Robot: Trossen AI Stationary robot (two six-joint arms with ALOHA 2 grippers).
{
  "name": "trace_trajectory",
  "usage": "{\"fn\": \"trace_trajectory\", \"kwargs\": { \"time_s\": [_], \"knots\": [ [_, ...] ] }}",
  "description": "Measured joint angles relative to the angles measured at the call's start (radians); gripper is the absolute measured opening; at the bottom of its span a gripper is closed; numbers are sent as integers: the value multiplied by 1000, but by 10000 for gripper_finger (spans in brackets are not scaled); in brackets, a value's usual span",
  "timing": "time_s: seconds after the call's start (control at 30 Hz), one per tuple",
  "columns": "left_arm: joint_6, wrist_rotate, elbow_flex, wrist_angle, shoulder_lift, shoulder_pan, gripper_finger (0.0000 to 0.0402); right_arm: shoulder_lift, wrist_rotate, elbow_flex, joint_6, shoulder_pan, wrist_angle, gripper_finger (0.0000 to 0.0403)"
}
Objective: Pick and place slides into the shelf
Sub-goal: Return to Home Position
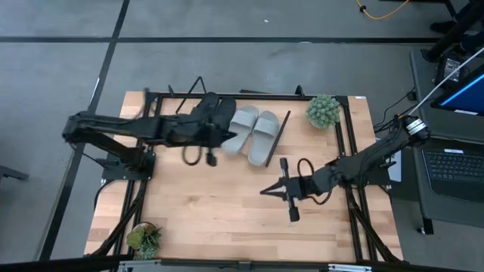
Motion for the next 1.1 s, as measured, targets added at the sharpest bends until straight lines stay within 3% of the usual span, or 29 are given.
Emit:
{"fn": "trace_trajectory", "kwargs": {
  "time_s": [0.17, 0.27, 0.37, 0.63, 0.83, 1.1],
  "knots": [
    [-118, -7, -45, -102, -132, -81, 0, -71, 0, 0, -4, -23, -120, 4],
    [-162, -82, -137, -64, -207, -138, 0, -119, 0, 0, -19, -31, -201, 4],
    [-198, -138, -267, 22, -299, -181, 0, -191, 0, 0, -1, -34, -278, 4],
    [-293, -152, -716, 352, -588, -224, 0, -302, 0, -1, 80, -31, -430, 4],
    [-316, -92, -966, 521, -779, -221, 0, -300, -1, -95, 90, -31, -383, 4],
    [-337, 84, -1068, 505, -934, -98, 0, -361, -20, -278, 92, -55, -169, 4]
  ]
}}
